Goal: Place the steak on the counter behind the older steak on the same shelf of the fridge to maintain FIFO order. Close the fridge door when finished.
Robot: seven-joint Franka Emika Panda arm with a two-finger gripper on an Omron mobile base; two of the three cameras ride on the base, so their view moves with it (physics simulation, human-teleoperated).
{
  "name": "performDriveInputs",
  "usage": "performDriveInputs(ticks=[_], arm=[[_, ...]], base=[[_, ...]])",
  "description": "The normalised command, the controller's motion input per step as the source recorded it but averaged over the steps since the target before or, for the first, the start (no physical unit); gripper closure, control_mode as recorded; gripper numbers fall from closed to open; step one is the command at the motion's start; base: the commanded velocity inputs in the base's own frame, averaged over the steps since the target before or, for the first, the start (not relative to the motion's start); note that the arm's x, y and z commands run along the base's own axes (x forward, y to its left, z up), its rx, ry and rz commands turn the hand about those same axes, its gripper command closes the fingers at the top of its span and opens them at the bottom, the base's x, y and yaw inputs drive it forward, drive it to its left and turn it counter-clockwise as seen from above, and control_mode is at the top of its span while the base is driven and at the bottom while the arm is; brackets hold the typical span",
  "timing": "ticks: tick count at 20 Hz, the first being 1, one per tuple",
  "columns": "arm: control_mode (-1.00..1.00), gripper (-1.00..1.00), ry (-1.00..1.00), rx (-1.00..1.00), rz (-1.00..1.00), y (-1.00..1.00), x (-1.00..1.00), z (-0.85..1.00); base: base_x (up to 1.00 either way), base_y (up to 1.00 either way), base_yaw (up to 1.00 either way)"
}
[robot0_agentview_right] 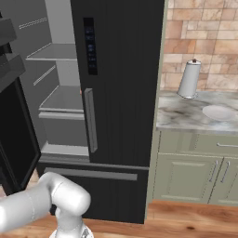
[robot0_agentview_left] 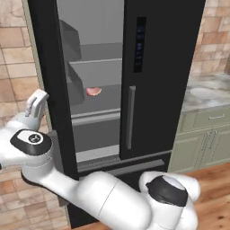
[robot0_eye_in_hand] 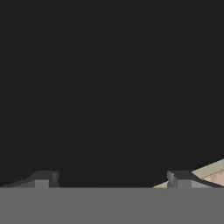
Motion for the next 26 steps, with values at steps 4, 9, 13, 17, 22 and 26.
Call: performDriveInputs(ticks=[4, 9, 13, 17, 22, 26], arm=[[-1.00, -1.00, 0.00, 0.01, 0.00, -0.99, 0.62, 0.00], [-1.00, -1.00, 0.03, 0.03, 0.00, -1.00, 0.60, 0.00], [-1.00, -1.00, 0.01, 0.05, 0.00, -0.92, 0.75, 0.02], [-1.00, -1.00, 0.00, 0.05, 0.00, -0.74, 0.74, 0.02], [-1.00, -1.00, 0.00, 0.05, 0.00, -0.53, 0.75, 0.01], [-1.00, -1.00, 0.00, 0.04, 0.00, -0.48, 0.60, 0.00]], base=[[0.00, 0.00, 0.00], [0.00, 0.00, 0.00], [0.00, 0.00, 0.00], [0.00, 0.00, 0.00], [0.00, 0.00, 0.00], [0.00, 0.00, 0.00]])
